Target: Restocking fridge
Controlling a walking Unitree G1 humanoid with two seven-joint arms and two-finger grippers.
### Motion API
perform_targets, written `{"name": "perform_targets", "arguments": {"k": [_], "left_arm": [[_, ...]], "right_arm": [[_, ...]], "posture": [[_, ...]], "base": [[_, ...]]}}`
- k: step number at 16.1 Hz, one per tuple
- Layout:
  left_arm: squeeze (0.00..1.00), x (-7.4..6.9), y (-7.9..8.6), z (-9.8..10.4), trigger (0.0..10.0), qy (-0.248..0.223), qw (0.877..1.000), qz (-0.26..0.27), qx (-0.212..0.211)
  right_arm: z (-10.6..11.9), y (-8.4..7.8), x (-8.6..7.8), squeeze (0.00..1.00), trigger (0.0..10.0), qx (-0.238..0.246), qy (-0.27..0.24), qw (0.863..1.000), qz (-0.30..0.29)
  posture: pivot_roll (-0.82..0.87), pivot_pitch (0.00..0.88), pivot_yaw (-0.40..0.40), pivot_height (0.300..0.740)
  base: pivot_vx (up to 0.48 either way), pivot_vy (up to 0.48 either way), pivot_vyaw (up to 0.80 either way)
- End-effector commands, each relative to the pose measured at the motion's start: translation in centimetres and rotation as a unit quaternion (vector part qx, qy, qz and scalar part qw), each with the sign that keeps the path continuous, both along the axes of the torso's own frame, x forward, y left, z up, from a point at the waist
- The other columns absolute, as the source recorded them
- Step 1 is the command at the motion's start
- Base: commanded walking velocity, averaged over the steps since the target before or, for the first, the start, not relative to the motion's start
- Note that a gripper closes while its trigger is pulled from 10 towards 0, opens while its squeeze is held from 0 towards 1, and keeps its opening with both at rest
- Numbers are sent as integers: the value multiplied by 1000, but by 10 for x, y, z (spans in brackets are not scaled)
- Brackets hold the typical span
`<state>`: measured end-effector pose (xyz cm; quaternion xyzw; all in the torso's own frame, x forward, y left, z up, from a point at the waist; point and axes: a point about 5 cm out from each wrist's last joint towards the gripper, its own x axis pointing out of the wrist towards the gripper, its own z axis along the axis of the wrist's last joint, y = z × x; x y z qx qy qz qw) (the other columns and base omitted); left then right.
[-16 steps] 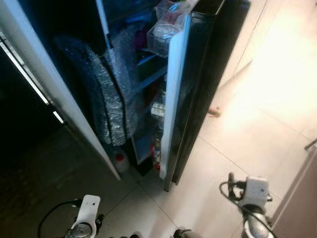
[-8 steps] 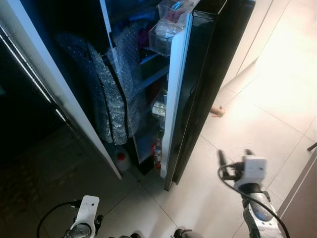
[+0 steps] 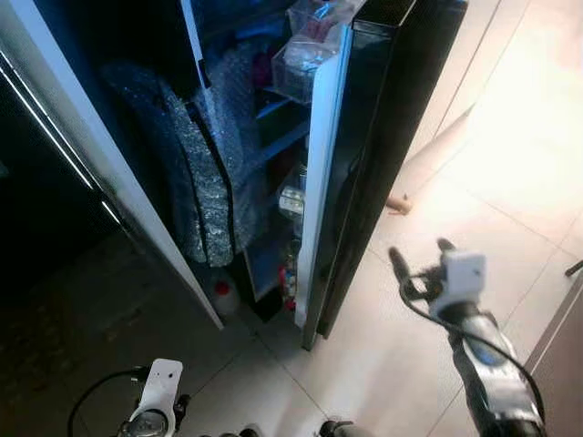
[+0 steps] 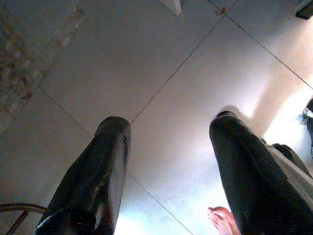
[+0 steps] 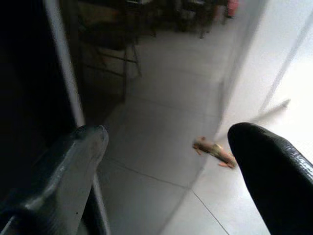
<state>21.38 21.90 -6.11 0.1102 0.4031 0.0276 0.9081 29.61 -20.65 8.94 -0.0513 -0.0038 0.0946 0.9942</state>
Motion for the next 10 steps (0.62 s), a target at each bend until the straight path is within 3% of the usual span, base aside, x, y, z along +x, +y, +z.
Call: {"name": "perform_targets", "arguments": {"k": [1, 4, 10], "left_arm": [[0, -10, 5, -5, 10000, 21, 1000, 3, 4], [0, -10, 5, -5, 10000, 20, 1000, 2, 4], [0, -9, 6, -5, 10000, 22, 1000, 1, 4]], "right_arm": [[5, 8, 2, 0, 10000, -1, 3, 1000, 30], [13, 18, 8, 0, 10000, 4, 3, 997, 78], [9, 25, 2, 0, 10000, 5, 29, 990, 140]], "posture": [[-251, 143, 54, 740], [-247, 134, 53, 740], [-249, 136, 56, 740]], "base": [[0, 0, 0], [0, 0, 0], [0, 0, 0]]}}
